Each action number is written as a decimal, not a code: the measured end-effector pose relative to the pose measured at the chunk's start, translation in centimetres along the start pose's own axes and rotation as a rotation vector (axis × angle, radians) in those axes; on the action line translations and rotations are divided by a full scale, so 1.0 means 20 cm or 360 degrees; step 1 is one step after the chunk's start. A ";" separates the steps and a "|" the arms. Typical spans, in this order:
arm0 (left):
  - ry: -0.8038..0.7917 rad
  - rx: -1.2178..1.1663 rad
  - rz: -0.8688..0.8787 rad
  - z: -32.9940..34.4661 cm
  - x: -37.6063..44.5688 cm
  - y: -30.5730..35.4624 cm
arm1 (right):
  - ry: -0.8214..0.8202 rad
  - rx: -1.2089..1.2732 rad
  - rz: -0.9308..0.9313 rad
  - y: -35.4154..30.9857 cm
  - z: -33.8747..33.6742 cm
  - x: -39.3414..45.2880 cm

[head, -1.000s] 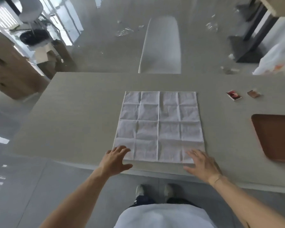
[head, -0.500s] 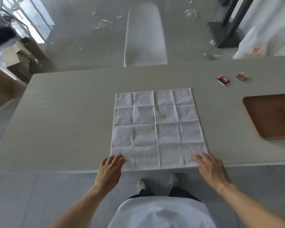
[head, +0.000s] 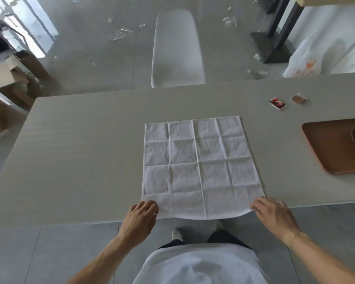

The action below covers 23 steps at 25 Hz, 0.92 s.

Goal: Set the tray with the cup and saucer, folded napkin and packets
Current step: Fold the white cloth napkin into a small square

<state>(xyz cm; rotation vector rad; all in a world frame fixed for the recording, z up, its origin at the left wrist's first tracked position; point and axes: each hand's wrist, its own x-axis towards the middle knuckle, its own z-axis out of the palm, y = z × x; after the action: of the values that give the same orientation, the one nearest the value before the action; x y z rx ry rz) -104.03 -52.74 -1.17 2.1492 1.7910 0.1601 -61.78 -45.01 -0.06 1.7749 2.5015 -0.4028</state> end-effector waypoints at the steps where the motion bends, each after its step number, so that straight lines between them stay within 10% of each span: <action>1: -0.0015 -0.0013 0.0018 -0.01 0.01 -0.01 | -0.0100 -0.0007 0.0035 0.01 -0.02 0.02; 10: -0.0216 -0.0358 -0.0187 -0.12 0.17 -0.14 | -0.0642 0.0095 0.0137 0.12 -0.18 0.25; 23: 0.0169 -0.1372 -0.0997 -0.37 0.56 -0.21 | -0.0419 0.1369 0.0510 0.32 -0.42 0.76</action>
<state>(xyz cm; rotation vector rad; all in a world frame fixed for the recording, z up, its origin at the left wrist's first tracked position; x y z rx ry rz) -107.88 -39.96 2.92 0.9679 1.8692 0.7323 -60.10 -27.00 4.04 2.0983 1.9149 -1.7365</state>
